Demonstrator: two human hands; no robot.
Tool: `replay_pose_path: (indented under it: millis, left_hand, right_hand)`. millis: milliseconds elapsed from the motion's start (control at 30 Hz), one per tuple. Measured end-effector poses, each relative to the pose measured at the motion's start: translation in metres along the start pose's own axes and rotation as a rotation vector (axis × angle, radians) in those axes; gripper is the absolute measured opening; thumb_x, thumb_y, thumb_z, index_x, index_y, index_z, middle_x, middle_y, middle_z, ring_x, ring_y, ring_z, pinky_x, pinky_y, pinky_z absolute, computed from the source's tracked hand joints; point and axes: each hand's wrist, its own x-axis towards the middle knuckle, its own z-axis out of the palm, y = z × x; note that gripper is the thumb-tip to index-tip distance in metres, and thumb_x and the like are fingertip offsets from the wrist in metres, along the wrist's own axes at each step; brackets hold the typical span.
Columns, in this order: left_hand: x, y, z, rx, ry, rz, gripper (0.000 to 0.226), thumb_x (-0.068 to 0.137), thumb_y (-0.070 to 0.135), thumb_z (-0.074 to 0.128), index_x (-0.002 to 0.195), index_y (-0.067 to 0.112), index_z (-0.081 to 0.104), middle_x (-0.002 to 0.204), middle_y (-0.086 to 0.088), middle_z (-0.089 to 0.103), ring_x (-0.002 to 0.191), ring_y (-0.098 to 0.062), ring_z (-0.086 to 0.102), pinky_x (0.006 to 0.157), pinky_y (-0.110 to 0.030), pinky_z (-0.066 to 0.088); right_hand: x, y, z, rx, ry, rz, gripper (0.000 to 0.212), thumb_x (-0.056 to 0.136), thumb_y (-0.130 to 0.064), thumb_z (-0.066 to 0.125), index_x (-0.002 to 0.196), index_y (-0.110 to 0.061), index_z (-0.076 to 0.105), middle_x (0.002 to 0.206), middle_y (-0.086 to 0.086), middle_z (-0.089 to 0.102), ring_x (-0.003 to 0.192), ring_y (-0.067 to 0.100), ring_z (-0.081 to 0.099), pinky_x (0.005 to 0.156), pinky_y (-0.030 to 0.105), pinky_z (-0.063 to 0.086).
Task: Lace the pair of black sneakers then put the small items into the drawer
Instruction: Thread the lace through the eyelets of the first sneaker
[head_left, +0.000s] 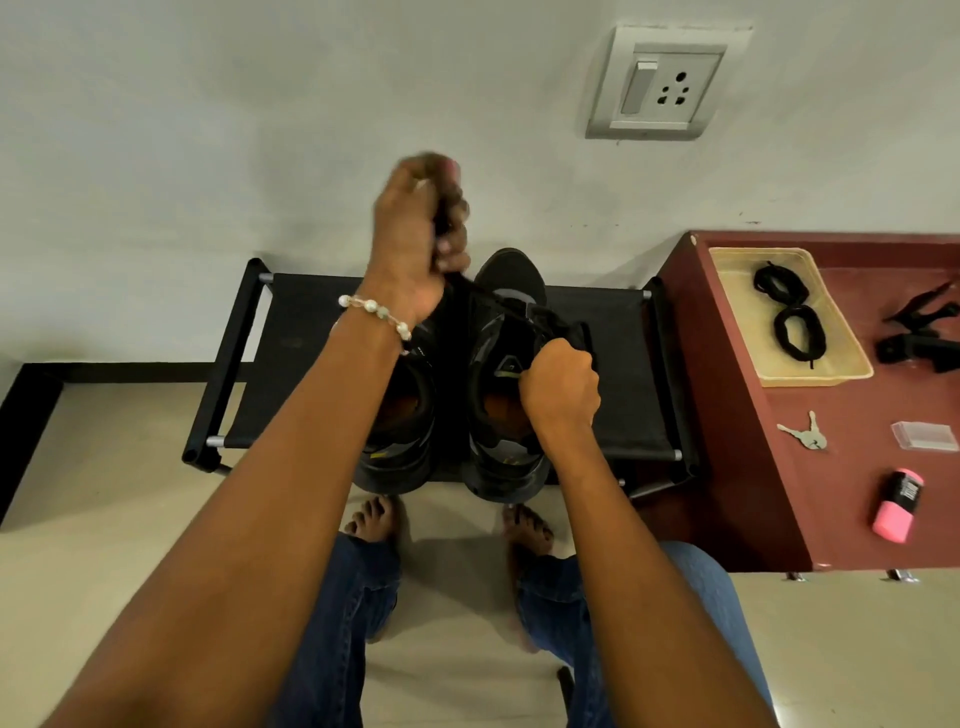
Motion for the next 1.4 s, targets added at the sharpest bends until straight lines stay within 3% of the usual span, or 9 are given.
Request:
replay_pose_path:
  millis: [67,200,433,533,767,867,1000,1167,1400]
  left_hand:
    - [0.004,-0.024,0.003,0.622,0.007,0.049,0.007,0.089,0.018,0.064,0.092,0.024,0.066,0.083,-0.003,0.069,0.053,-0.009,0.048,0.039,-0.021,0.035]
    - [0.013,-0.071,0.005,1.491,-0.185,0.171,0.022,0.086,0.027,0.069,0.106,0.019,0.075,0.109,-0.005,0.069,0.097,-0.020,0.063,0.086,-0.030,0.052]
    - [0.014,-0.076,0.017,1.850,-0.201,0.211,0.022,0.093,0.018,0.056,0.104,0.001,0.064,0.117,-0.017,0.049,0.094,-0.036,0.057,0.071,-0.039,0.049]
    - [0.013,-0.074,0.014,1.564,-0.167,0.141,0.021,0.091,0.012,0.053,0.094,-0.001,0.070,0.105,-0.017,0.061,0.091,-0.032,0.061,0.072,-0.036,0.051]
    - [-0.007,-0.030,-0.001,0.021,0.039,-0.174,0.028,0.093,0.000,0.040,0.078,0.017,0.055,0.091,-0.005,0.073,0.087,-0.026,0.068,0.047,-0.023,0.034]
    - [-0.008,-0.028,0.000,-0.190,0.058,-0.188,0.024,0.091,0.005,0.037,0.074,0.019,0.048,0.062,-0.001,0.056,0.060,-0.021,0.054,0.050,-0.027,0.028]
    - [0.000,-0.051,-0.001,0.557,0.142,0.040,0.020,0.092,0.010,0.049,0.082,0.025,0.058,0.064,0.004,0.056,0.051,-0.010,0.047,0.045,-0.023,0.035]
    - [0.016,-0.076,-0.004,1.422,-0.132,0.190,0.021,0.084,0.024,0.072,0.105,0.020,0.074,0.110,-0.002,0.069,0.101,-0.019,0.064,0.088,-0.026,0.051]
    - [0.014,-0.084,0.018,1.880,-0.204,0.292,0.021,0.096,0.011,0.047,0.105,-0.002,0.060,0.117,-0.018,0.047,0.085,-0.036,0.057,0.067,-0.034,0.043]
  right_hand:
    - [0.000,0.000,-0.001,-0.003,-0.005,0.000,0.034,0.096,-0.006,0.049,0.065,-0.014,0.037,0.069,0.003,0.039,0.074,0.028,0.049,0.064,0.040,0.046]
    - [-0.002,0.000,-0.001,-0.030,-0.002,-0.014,0.034,0.096,-0.007,0.048,0.065,-0.013,0.036,0.070,0.003,0.039,0.073,0.027,0.048,0.063,0.039,0.045]
    - [-0.001,0.000,0.000,-0.049,0.003,-0.029,0.020,0.096,-0.007,0.050,0.077,-0.008,0.045,0.074,0.004,0.043,0.073,0.025,0.047,0.063,0.037,0.042]
    - [-0.002,-0.001,0.000,-0.045,0.016,-0.026,0.020,0.096,-0.008,0.049,0.077,-0.009,0.045,0.081,0.006,0.048,0.074,0.026,0.048,0.062,0.037,0.043]
    - [0.000,-0.002,0.002,-0.046,0.017,-0.015,0.025,0.097,-0.008,0.049,0.073,-0.010,0.044,0.076,0.005,0.046,0.072,0.027,0.048,0.062,0.038,0.043]
    - [0.000,-0.001,0.002,-0.034,0.016,-0.011,0.027,0.097,-0.009,0.049,0.071,-0.010,0.043,0.080,0.007,0.051,0.073,0.028,0.049,0.062,0.039,0.045]
    - [-0.001,-0.001,0.000,-0.024,0.013,-0.011,0.021,0.097,-0.009,0.050,0.077,-0.009,0.045,0.093,0.014,0.060,0.079,0.031,0.055,0.064,0.040,0.047]
    - [-0.002,-0.002,-0.002,-0.027,0.000,-0.012,0.017,0.098,-0.010,0.049,0.081,-0.009,0.045,0.098,0.014,0.061,0.084,0.031,0.057,0.065,0.038,0.044]
    - [-0.003,0.000,-0.001,-0.017,0.022,-0.024,0.015,0.097,-0.009,0.048,0.082,-0.008,0.050,0.097,0.015,0.062,0.087,0.033,0.060,0.065,0.038,0.044]
